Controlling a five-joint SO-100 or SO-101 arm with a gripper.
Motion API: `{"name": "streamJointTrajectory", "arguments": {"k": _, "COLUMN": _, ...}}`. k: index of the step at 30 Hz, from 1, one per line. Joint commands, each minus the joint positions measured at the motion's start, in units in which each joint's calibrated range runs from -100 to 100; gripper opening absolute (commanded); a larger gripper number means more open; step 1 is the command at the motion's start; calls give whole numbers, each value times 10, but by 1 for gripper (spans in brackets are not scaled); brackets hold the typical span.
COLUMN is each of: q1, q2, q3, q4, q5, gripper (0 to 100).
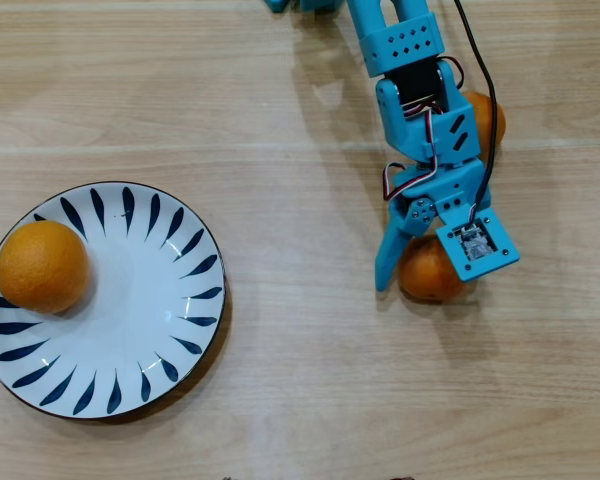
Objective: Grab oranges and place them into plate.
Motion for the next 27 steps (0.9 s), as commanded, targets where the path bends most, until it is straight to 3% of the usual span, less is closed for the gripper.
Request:
{"name": "streamJointTrajectory", "arguments": {"k": 1, "q1": -2, "q2": -7, "q3": -17, "q4": -2, "q5": -3, "gripper": 35}}
{"name": "streamJointTrajectory", "arguments": {"k": 5, "q1": -2, "q2": -8, "q3": -15, "q4": -2, "q5": -3, "gripper": 27}}
{"name": "streamJointTrajectory", "arguments": {"k": 14, "q1": -6, "q2": -40, "q3": -4, "q4": 4, "q5": -2, "gripper": 27}}
{"name": "streamJointTrajectory", "arguments": {"k": 27, "q1": 16, "q2": -179, "q3": 9, "q4": 142, "q5": 7, "gripper": 27}}
